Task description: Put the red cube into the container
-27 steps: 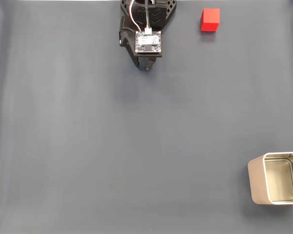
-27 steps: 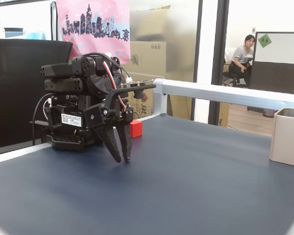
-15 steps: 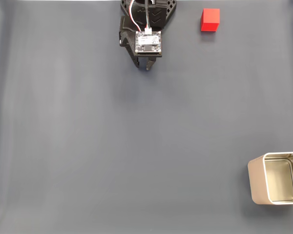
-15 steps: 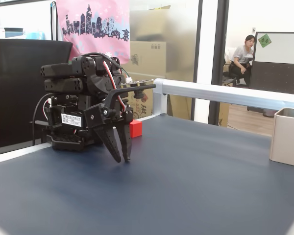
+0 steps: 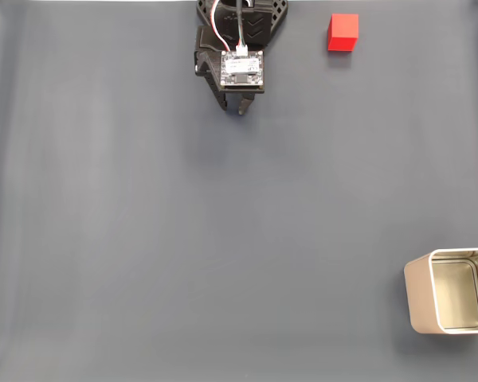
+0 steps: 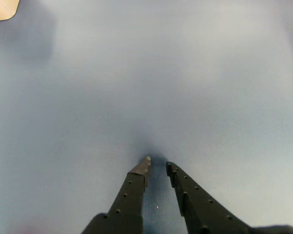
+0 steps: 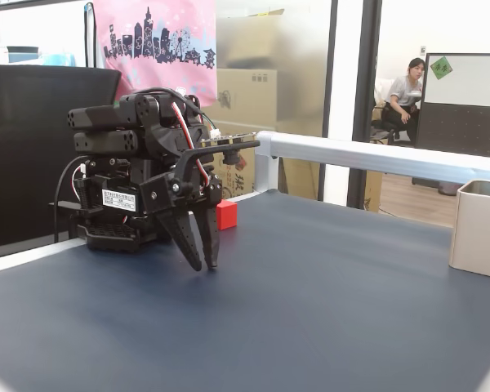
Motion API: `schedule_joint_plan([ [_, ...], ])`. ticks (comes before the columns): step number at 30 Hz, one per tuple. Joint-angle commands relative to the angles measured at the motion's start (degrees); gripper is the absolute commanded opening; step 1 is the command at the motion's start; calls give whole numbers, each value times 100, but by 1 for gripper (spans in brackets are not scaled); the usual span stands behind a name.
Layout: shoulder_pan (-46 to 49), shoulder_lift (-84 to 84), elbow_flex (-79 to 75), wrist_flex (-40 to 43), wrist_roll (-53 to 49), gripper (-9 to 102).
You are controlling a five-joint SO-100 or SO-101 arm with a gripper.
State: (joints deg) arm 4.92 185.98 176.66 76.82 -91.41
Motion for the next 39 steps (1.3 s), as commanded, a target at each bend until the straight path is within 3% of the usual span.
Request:
schedule_joint_plan([
  [1,-44,448,62,62,44,5],
  [29,-167,457,62,-26,299,2],
  [39,-158,457,44,-1951,800,0],
])
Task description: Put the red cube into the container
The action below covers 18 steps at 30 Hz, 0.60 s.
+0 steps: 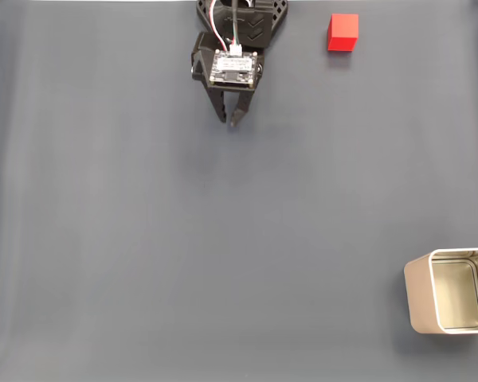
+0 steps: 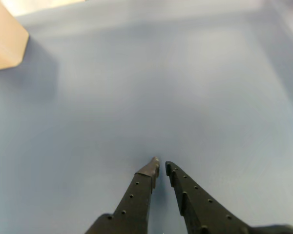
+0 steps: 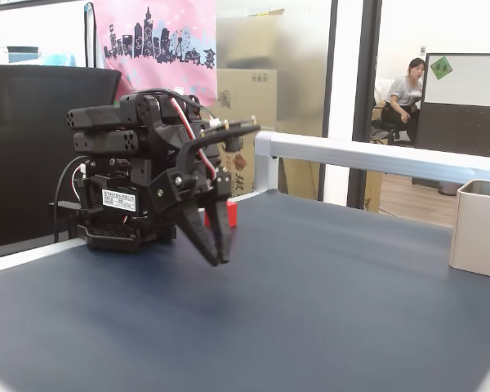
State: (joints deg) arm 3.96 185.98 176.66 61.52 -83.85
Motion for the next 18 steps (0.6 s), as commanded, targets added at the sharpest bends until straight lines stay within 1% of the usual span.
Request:
schedule_joint_plan([
  [1,-62,439,0,-536,18,0],
  [5,-167,-149,-624,-501,-114,0],
  [11,-457,-1389,-2101,53,-193,0],
  [18,-1134,-3138,-3806,782,-387,0],
])
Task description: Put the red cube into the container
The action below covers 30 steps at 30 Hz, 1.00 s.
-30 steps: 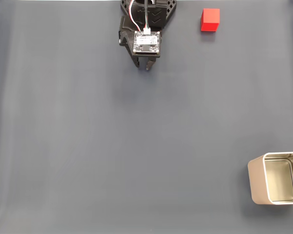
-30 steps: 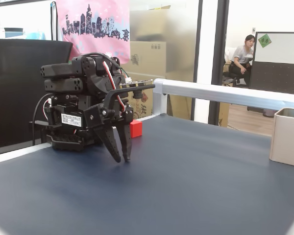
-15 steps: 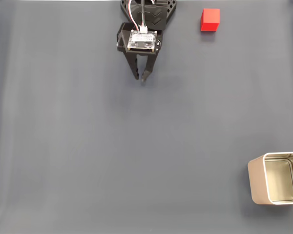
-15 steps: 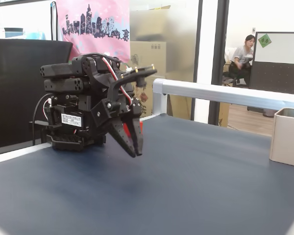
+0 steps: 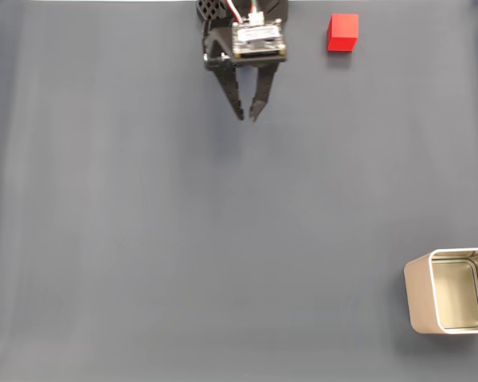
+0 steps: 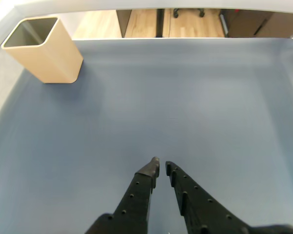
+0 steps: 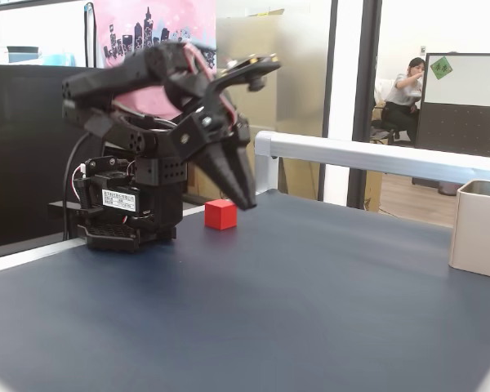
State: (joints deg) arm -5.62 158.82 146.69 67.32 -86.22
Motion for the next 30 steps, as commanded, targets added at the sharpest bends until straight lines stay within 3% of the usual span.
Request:
schedule_joint_plan([
  [1,-316,-633,-1002,369,-255,0],
  [8,-1740,-1740,-2074,1406,-686,1],
  [19,-4096,-3006,-2698,1020,-519,4],
  [30,-5563,-3401,-2997,1195,-703,7],
])
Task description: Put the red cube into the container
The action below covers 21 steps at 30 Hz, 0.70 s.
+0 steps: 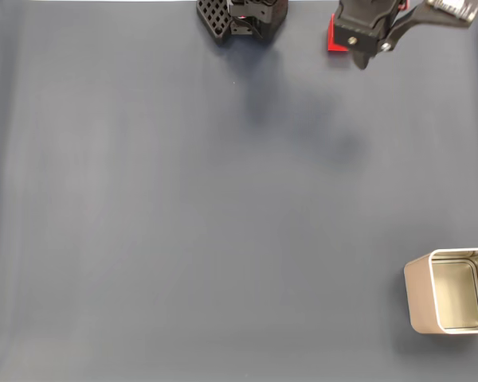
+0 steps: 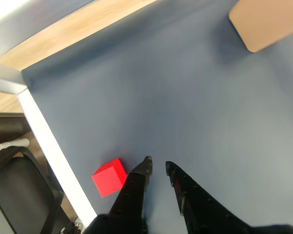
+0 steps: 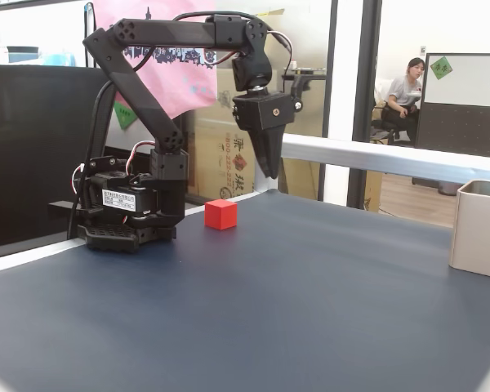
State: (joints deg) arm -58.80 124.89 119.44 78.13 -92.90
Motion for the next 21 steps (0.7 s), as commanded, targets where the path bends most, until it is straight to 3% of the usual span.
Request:
schedule_joint_plan([
  [1,-360,-9,-272,141,-18,8],
  [12,-1116,-44,-193,984,-176,24],
  [21,-1345,-158,-255,378,501,27],
])
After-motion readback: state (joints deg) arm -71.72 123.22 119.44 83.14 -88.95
